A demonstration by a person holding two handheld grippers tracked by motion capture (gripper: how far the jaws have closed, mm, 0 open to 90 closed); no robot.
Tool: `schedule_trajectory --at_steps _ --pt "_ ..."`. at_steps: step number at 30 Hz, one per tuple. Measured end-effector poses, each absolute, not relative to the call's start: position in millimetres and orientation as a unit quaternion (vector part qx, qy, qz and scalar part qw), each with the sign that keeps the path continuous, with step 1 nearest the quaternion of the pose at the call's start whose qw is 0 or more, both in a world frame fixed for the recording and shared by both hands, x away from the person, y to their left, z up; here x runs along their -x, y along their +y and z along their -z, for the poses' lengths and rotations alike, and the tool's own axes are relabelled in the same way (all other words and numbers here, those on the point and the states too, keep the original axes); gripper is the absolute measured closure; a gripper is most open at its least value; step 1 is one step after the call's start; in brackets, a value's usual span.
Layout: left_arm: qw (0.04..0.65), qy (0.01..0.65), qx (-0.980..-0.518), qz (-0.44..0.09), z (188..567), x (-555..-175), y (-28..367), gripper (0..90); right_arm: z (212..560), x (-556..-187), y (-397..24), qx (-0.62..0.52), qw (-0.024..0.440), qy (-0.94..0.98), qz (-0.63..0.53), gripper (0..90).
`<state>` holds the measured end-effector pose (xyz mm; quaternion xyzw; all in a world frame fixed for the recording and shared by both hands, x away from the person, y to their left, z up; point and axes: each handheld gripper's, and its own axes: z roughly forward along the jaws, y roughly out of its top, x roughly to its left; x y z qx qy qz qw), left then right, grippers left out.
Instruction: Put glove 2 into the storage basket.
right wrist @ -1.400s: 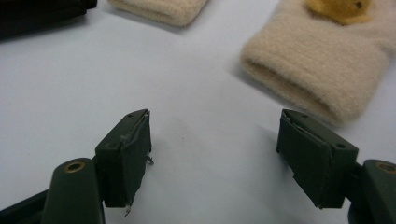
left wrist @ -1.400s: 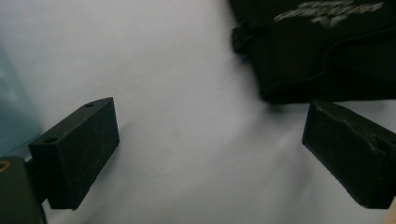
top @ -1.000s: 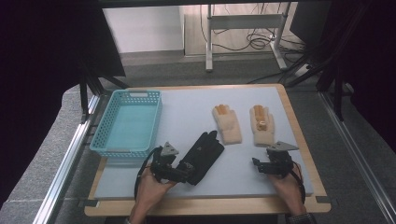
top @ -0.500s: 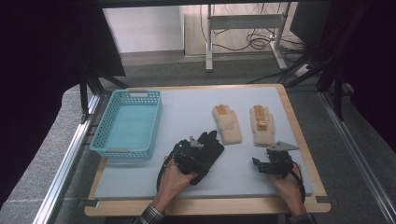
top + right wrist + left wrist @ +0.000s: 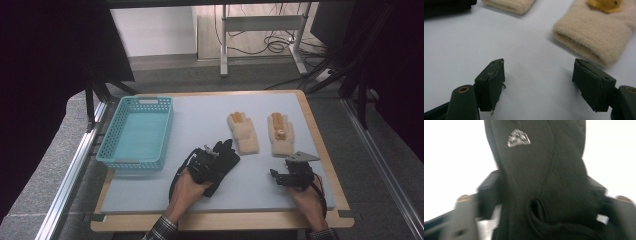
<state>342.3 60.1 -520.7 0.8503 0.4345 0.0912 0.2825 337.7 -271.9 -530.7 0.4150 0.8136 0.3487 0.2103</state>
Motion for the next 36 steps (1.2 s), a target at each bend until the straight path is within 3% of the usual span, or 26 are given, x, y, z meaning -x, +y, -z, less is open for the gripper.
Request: schedule_trajectory --at_steps 3,7,21,36 --pt "0.294 0.435 -0.847 -0.08 520.6 -346.8 70.3 57.3 530.7 -337.7 -271.9 -0.415 0.211 0.814 -0.349 25.3" --pt "0.299 0.427 -0.85 -0.072 519.2 -347.7 73.5 66.6 530.7 -337.7 -271.9 -0.415 0.211 0.814 -0.349 25.2" --pt "0.31 0.426 -0.844 -0.102 484.3 -358.0 90.9 67.2 530.7 -337.7 -272.1 -0.415 0.211 0.814 -0.349 25.2" --pt "0.303 0.462 -0.821 -0.148 436.6 -386.2 138.2 67.0 530.7 -337.7 -272.1 -0.415 0.21 0.814 -0.349 24.9"
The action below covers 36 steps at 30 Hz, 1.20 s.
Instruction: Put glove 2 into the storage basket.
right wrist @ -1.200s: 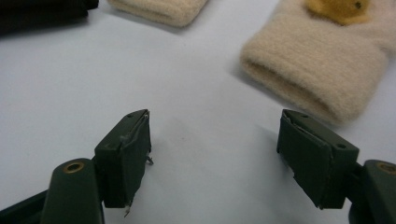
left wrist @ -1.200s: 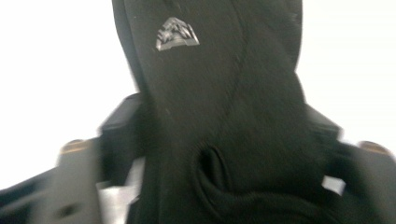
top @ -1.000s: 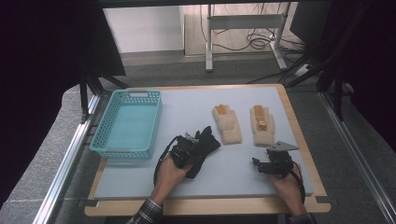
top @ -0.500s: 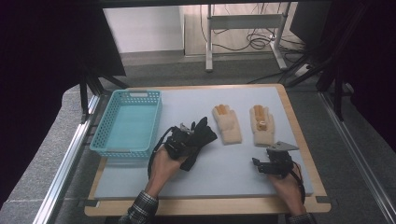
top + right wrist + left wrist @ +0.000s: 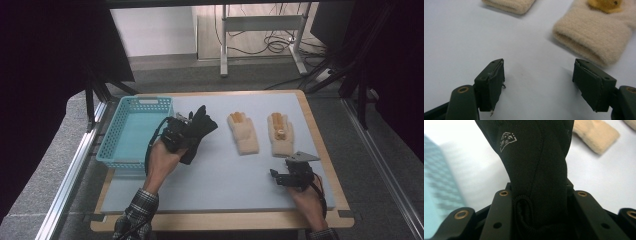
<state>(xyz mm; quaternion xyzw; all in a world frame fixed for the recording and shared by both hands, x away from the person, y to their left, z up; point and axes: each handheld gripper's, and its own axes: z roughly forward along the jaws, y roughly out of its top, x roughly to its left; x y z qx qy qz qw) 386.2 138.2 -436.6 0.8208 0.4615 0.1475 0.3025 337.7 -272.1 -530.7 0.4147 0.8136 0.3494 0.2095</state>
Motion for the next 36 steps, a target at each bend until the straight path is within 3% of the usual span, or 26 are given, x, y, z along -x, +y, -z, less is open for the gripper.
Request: schedule_trajectory --at_steps 7,20,26,36 --pt "0.296 0.481 -0.808 -0.169 422.8 -393.5 164.5 67.0 530.7 -337.7 -272.1 -0.415 0.209 0.814 -0.349 24.9" --pt "0.242 0.555 -0.768 -0.206 421.2 -409.7 250.0 66.3 530.7 -337.7 -272.0 -0.415 0.21 0.813 -0.349 24.4" --pt "0.204 0.596 -0.756 -0.181 444.5 -425.0 284.4 65.7 530.7 -337.8 -272.0 -0.415 0.21 0.813 -0.349 24.2" --pt "0.115 0.625 -0.756 -0.158 484.2 -453.4 301.0 65.2 530.8 -337.8 -272.1 -0.415 0.21 0.813 -0.349 24.0"
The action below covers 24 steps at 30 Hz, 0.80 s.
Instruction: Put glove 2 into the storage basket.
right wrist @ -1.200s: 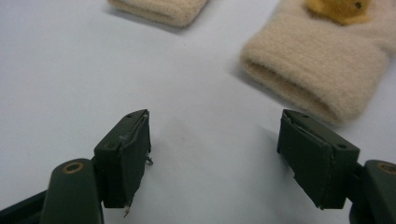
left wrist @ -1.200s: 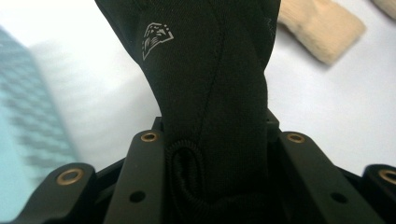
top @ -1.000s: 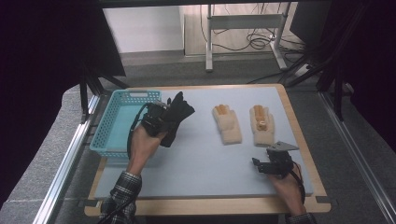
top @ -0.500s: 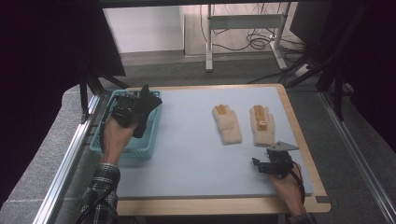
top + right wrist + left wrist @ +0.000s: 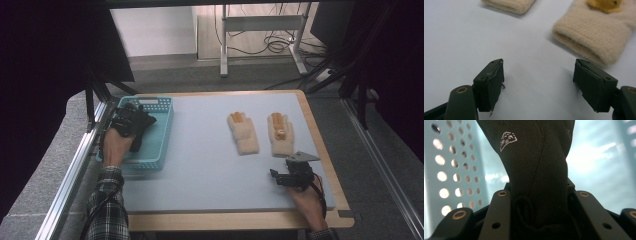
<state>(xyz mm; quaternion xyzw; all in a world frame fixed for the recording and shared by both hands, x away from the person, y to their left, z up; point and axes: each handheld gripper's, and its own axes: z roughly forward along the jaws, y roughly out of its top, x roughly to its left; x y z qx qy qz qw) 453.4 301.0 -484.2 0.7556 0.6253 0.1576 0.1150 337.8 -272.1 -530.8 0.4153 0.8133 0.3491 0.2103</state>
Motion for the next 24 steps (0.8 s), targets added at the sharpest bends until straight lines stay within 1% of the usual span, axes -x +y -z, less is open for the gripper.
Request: schedule_trajectory --at_steps 1,2,3,5,7,9,10,11,13,14,16,20,24 --pt "0.115 0.625 -0.756 -0.158 484.2 -453.4 301.0 65.1 530.8 -337.8 -272.1 -0.415 0.21 0.813 -0.349 24.0" --pt "0.098 0.632 -0.751 -0.161 488.4 -456.6 303.9 65.0 530.8 -337.9 -272.1 -0.415 0.21 0.813 -0.349 24.0" --pt "0.098 0.632 -0.751 -0.161 488.4 -456.6 303.9 64.9 530.8 -337.9 -272.1 -0.415 0.21 0.813 -0.349 24.0" --pt "0.075 0.642 -0.746 -0.161 493.2 -459.7 308.3 64.4 530.8 -337.9 -272.1 -0.415 0.21 0.813 -0.349 23.9" --pt "0.07 0.641 -0.747 -0.16 495.8 -460.6 309.7 63.6 530.8 -337.9 -272.2 -0.415 0.21 0.813 -0.349 23.9" --pt "0.068 0.641 -0.747 -0.163 497.0 -460.7 309.9 60.6 530.8 -337.9 -272.1 -0.415 0.21 0.813 -0.349 23.9" --pt "0.063 0.637 -0.749 -0.169 499.1 -460.9 310.3 57.2 530.8 -337.9 -272.2 -0.415 0.21 0.813 -0.349 23.9" --pt "0.06 0.636 -0.75 -0.172 499.9 -460.9 310.6 51.6 530.8 -337.9 -272.1 -0.415 0.21 0.813 -0.349 23.9" --pt "0.054 0.637 -0.748 -0.179 502.1 -460.6 311.3 35.9 530.8 -337.9 -272.1 -0.415 0.21 0.813 -0.349 23.9" --pt "0.056 0.637 -0.749 -0.175 502.0 -459.9 312.3 30.7 530.8 -337.9 -272.1 -0.415 0.21 0.813 -0.349 23.8" --pt "0.068 0.639 -0.748 -0.167 501.2 -457.7 314.7 23.3 530.8 -337.9 -272.1 -0.415 0.21 0.813 -0.349 23.8" --pt "0.094 0.64 -0.747 -0.154 496.6 -452.1 317.6 12.3 530.8 -337.8 -272.0 -0.416 0.211 0.813 -0.349 23.5" --pt "0.116 0.639 -0.744 -0.157 488.3 -445.9 319.4 7.7 530.8 -337.9 -272.0 -0.416 0.211 0.813 -0.348 23.3"
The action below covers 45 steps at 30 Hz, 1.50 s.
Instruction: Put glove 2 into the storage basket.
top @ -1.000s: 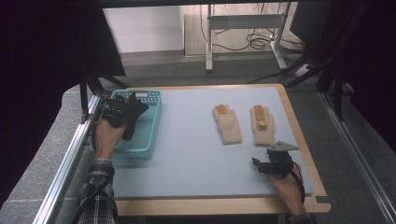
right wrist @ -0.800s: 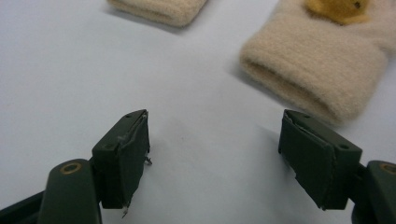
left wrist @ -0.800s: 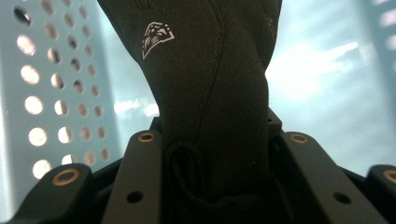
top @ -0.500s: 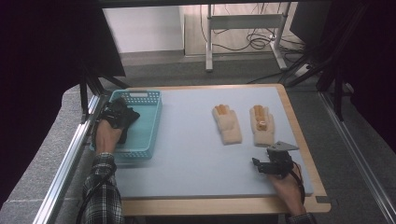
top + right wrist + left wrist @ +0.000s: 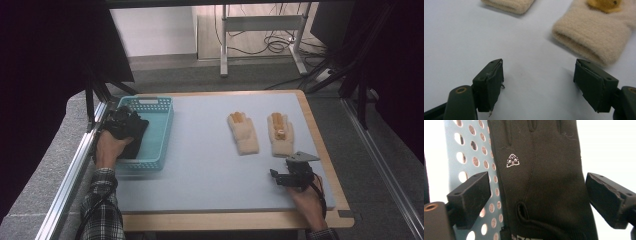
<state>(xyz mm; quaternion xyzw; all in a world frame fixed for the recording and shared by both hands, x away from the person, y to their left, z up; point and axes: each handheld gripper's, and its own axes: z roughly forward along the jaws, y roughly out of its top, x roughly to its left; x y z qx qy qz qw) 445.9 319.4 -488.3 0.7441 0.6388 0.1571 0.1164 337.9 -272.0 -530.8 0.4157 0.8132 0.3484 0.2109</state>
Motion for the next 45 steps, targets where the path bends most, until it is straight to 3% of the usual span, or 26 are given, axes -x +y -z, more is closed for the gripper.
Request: schedule_trajectory --at_steps 7,15,22,34,45 --pt "0.198 0.624 -0.742 -0.146 472.3 -432.7 321.9 5.9 530.8 -337.9 -272.0 -0.417 0.212 0.813 -0.348 22.6" --pt "0.219 0.585 -0.765 -0.158 461.7 -420.8 306.2 3.0 530.8 -337.9 -272.0 -0.418 0.212 0.813 -0.347 22.2" --pt "0.296 0.556 -0.763 -0.143 447.5 -411.6 286.6 0.5 530.8 -338.0 -272.0 -0.418 0.212 0.812 -0.347 22.0" --pt "0.35 0.499 -0.78 -0.144 437.1 -397.3 250.9 1.6 530.8 -337.9 -272.0 -0.418 0.211 0.812 -0.347 22.0" --pt "0.356 0.435 -0.813 -0.154 431.9 -388.7 200.9 1.5 530.8 -337.9 -272.0 -0.419 0.211 0.812 -0.347 21.9"
